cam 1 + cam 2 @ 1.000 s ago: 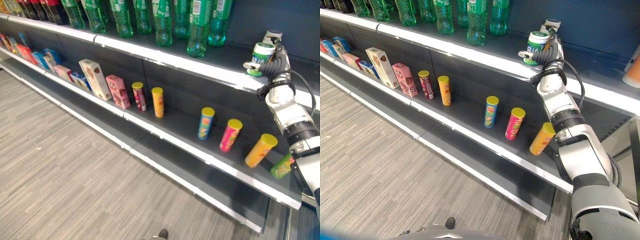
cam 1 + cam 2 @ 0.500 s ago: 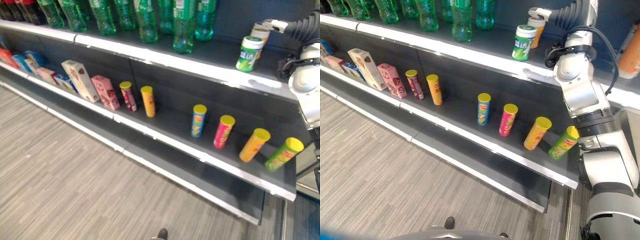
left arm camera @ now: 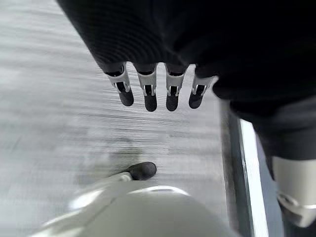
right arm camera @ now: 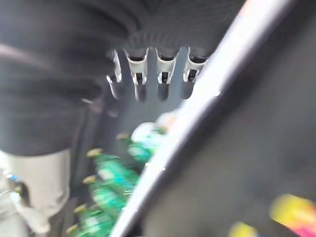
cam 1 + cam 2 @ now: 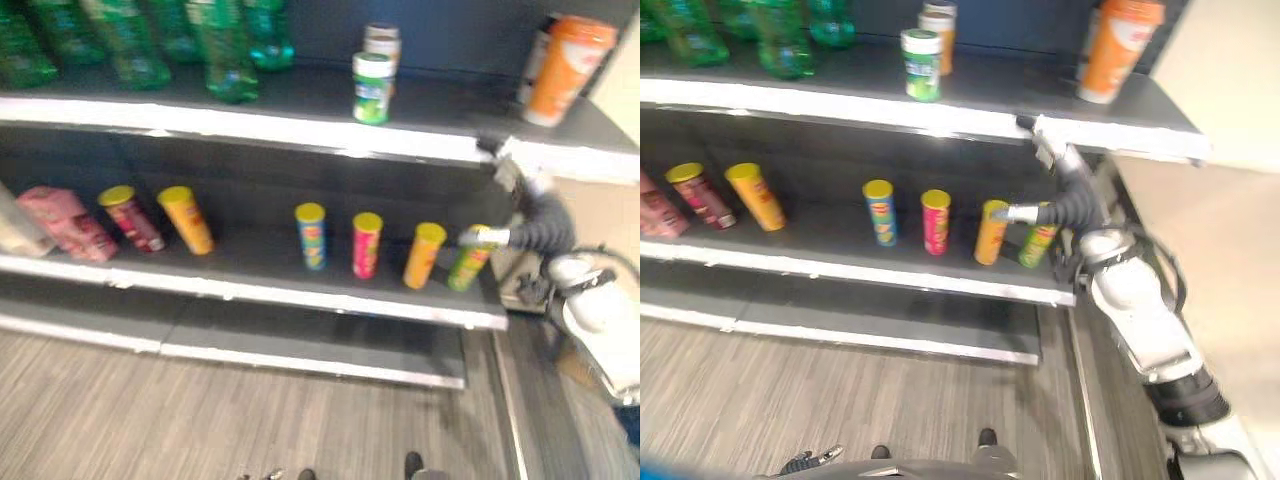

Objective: Put the goods on the table back onto the shelves and tidy them up.

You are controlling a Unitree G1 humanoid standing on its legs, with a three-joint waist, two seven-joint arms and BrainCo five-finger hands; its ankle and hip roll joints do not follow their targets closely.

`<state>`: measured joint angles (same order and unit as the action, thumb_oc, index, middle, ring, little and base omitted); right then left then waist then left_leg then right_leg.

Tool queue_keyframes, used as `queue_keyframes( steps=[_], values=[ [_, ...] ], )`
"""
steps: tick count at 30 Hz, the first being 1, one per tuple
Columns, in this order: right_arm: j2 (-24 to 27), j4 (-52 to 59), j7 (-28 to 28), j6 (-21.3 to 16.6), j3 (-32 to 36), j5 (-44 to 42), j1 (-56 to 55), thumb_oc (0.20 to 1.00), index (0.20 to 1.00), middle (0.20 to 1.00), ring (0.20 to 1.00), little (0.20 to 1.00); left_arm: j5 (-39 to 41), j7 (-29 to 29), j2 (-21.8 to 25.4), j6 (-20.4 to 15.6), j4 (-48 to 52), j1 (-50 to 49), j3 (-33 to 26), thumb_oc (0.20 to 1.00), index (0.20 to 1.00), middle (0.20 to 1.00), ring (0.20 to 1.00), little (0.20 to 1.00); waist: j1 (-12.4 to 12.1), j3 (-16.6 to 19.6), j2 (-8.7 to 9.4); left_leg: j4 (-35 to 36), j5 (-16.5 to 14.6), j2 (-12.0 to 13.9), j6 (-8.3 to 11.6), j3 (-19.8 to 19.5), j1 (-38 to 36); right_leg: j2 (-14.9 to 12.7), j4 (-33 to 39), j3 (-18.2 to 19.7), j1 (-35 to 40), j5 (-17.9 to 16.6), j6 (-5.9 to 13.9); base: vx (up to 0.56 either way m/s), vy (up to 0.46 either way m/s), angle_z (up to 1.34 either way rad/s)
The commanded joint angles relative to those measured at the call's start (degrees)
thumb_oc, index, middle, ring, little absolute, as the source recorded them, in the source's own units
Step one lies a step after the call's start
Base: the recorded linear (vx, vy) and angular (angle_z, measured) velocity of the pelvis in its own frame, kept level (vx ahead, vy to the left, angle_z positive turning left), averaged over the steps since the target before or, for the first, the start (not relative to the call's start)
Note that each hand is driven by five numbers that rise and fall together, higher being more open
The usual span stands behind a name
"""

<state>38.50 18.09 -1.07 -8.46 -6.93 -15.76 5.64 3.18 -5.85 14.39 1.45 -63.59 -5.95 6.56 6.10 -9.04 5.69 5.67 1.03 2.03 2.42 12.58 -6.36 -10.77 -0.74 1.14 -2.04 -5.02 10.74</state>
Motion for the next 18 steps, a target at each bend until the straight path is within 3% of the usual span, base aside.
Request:
queue_keyframes(
  steps=[1,3,4,5,6,7,10,11,15,18],
  values=[
    [1.61,1.58,-2.82,-1.71,2.71,-0.93,2.84,1.000,1.000,1.000,1.000,1.000,-2.99,1.52,2.16,-1.74,-1.18,3.68,1.38,1.000,1.000,1.000,1.000,1.000,1.05,-2.09,-0.35,-0.67,-6.87,-0.34,-0.96,0.71,-2.28,-0.84,-6.17,1.28,-4.49,1.67,3.68,-0.10,0.072,-0.77],
    [1.83,0.85,-2.73,-1.53,3.22,0.46,1.52,1.000,1.000,1.000,1.000,1.000,-3.61,2.01,2.42,-1.81,-0.52,3.62,1.59,1.000,1.000,1.000,1.000,1.000,1.66,-2.59,-0.50,-0.67,-6.84,0.03,-1.09,1.79,-2.34,-0.71,-6.37,0.88,-5.14,1.45,3.79,-0.08,0.038,-0.58],
    [1.62,0.27,-2.34,-1.48,3.71,0.79,0.62,1.000,1.000,1.000,1.000,1.000,-3.63,2.05,2.53,-1.96,0.09,3.80,1.86,1.000,1.000,1.000,1.000,1.000,2.00,-2.96,-0.77,-0.67,-6.64,0.46,-1.15,2.90,-2.28,-0.89,-6.93,-0.33,-5.45,1.57,3.65,-0.11,0.018,-0.71],
    [2.19,-0.09,-1.89,-1.52,5.20,2.24,-0.79,1.000,1.000,1.000,1.000,1.000,-3.67,2.51,2.63,-1.91,1.01,3.67,1.98,1.000,1.000,1.000,1.000,1.000,2.17,-3.35,-1.45,-0.67,-6.43,1.63,-1.14,4.73,-2.06,-2.05,-8.12,-4.03,-4.80,3.21,2.86,-0.11,0.017,-0.80],
    [2.17,-0.06,-1.90,-1.51,5.23,2.25,-0.81,1.000,1.000,1.000,1.000,1.000,-3.67,2.51,2.65,-1.90,1.02,3.69,1.99,1.000,1.000,1.000,1.000,1.000,2.11,-3.23,-1.43,-0.67,-6.28,1.63,-1.12,4.79,-1.86,-2.03,-7.99,-3.98,-4.96,3.01,2.81,-0.15,0.002,-1.24],
    [2.86,-0.25,-1.39,-1.43,6.74,3.57,-1.70,1.000,1.000,1.000,1.000,1.000,-3.45,2.41,2.88,-1.90,2.06,3.64,2.03,1.000,1.000,1.000,1.000,1.000,1.85,-3.04,-1.94,-0.67,-5.44,2.80,-1.00,6.79,-1.09,-3.89,-9.33,-7.32,-3.65,3.62,1.79,-0.12,-0.004,-1.08],
    [4.25,0.00,-0.37,-1.28,9.53,5.51,-1.45,1.000,1.000,1.000,1.000,1.000,-3.52,2.82,3.00,-2.02,3.02,3.54,2.24,1.000,1.000,1.000,1.000,1.000,1.12,-2.17,-1.88,-0.99,-5.29,4.01,-0.95,10.03,0.05,-7.21,-11.43,-10.60,-2.24,3.25,1.82,-0.10,-0.064,-0.62],
    [5.14,0.02,1.23,-1.08,12.44,6.97,-1.35,1.000,1.000,1.000,1.000,1.000,-3.58,2.94,3.15,-2.15,3.73,3.51,2.56,1.000,1.000,1.000,1.000,1.000,0.70,-0.79,-1.18,-1.32,-5.26,4.34,-0.57,11.63,0.82,-9.09,-10.07,-12.38,-0.22,1.52,2.57,-0.05,-0.090,-0.77],
    [7.14,-0.45,4.54,-0.80,17.30,9.97,-1.42,1.000,1.000,1.000,1.000,1.000,-3.18,2.81,3.19,-2.39,4.40,3.45,2.73,1.000,1.000,1.000,1.000,1.000,0.10,1.53,0.48,-1.85,-5.20,4.15,0.01,13.72,1.57,-10.24,-5.25,-13.97,3.49,-2.00,4.26,0.02,-0.127,-0.55],
    [9.48,-1.30,7.70,-0.76,23.30,11.33,-1.83,1.000,1.000,1.000,1.000,1.000,-2.99,2.51,3.16,-2.47,4.83,3.99,2.54,1.000,1.000,1.000,1.000,1.000,-0.18,2.43,1.21,-2.79,-4.20,5.59,1.22,14.69,3.17,-8.71,-0.33,-13.88,4.24,-2.70,4.26,-0.02,-0.160,-0.59]
  ],
)
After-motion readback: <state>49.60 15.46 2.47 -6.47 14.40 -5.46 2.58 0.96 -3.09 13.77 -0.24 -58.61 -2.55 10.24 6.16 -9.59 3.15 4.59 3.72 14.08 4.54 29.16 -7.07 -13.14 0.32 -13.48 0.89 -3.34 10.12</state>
